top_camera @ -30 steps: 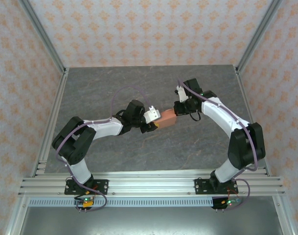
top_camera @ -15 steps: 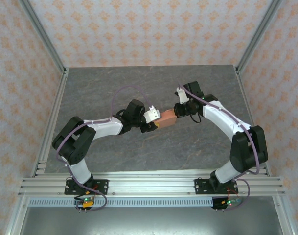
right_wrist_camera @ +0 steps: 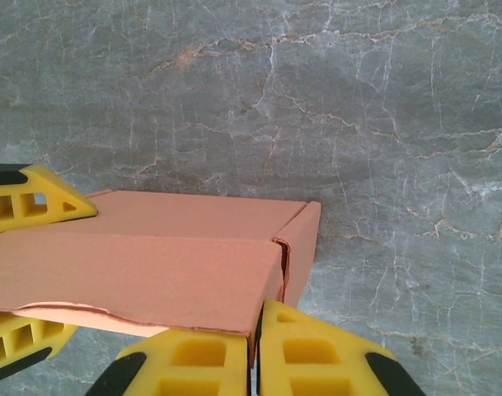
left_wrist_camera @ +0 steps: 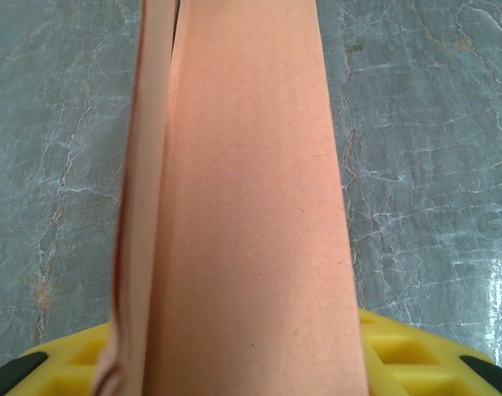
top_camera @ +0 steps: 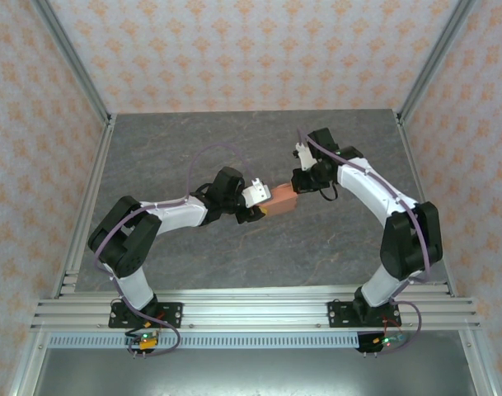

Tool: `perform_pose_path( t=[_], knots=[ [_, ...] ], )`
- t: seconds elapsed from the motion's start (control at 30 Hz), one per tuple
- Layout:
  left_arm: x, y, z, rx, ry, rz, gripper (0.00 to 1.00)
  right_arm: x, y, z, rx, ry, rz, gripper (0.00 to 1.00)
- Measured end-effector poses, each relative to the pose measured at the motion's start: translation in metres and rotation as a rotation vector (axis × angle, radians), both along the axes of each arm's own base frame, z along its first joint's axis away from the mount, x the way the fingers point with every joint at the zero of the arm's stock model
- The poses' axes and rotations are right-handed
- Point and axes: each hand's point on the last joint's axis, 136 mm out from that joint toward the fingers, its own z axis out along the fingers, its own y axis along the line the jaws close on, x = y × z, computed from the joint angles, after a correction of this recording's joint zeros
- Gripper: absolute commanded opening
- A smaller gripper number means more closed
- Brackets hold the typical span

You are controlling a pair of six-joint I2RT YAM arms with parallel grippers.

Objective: Fold the paper box

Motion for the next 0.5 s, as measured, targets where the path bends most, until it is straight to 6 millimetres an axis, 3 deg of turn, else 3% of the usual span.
perform_pose_path(
  t=[0.27,0.5],
  knots=[
    [-0.001,0.0,0.0,0.005,-0.006,-0.011,0.45,-0.002,-0.001,-0.001,-0.019,0.018,0.027,0.1],
    [-0.001,0.0,0.0,0.009,-0.006,-0.014,0.45,-0.011,-0.005,-0.017,-0.042,-0.008,0.093,0.14]
  ],
)
